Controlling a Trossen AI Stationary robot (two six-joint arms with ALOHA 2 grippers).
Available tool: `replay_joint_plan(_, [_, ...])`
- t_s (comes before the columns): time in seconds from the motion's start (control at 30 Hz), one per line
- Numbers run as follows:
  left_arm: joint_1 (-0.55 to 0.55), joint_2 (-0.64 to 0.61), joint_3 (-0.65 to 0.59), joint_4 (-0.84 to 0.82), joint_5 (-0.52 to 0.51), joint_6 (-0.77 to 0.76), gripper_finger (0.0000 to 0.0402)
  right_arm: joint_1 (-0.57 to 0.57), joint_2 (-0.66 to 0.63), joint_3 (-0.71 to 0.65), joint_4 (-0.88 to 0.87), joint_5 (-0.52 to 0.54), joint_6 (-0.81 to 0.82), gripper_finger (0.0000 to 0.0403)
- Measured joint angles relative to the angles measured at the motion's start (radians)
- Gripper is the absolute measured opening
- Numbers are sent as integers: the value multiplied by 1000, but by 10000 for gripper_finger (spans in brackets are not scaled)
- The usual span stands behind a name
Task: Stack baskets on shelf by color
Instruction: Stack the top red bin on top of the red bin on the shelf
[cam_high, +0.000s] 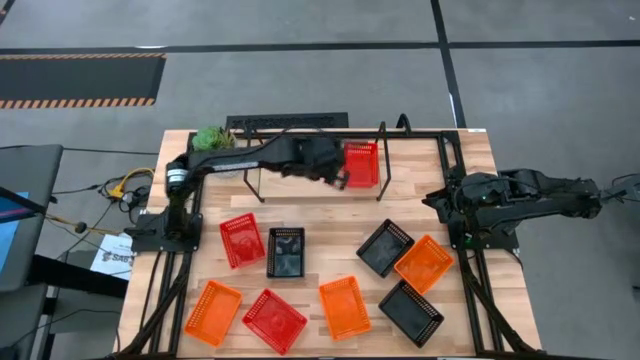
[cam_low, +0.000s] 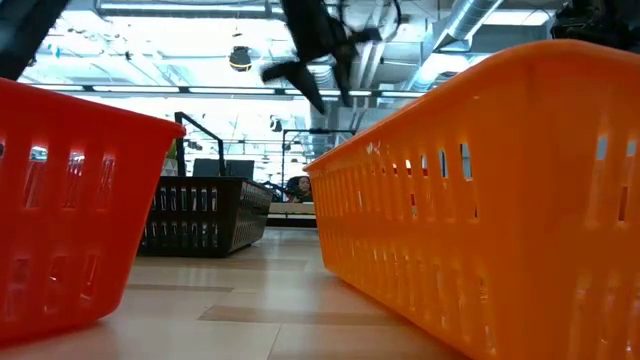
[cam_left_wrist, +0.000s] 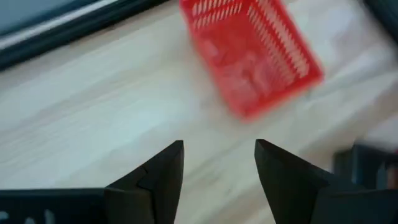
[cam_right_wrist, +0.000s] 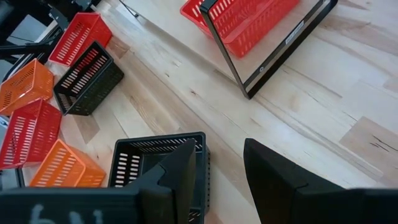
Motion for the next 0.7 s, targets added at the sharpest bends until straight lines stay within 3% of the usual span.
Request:
replay_joint_plan(0.1, [-88,-50,0,-210,-69,-95,185,0,0,0,-1,0,1,159])
replay_joint_plan(0.23, [-218,-95,0,-467,-99,-337,185,0,0,0,0,0,4,159])
replay_joint_plan(0.3, [-280,-112,-32,-454,-93,-424,185,0,0,0,0,0,4,159])
replay_joint_plan(0.43, [-378,-151,-160,-431,13,-621,185,0,0,0,1,0,8,159])
replay_joint_plan(0.7, [-487,-257,-477,-429,124,-1011,185,0,0,0,1,0,4,159])
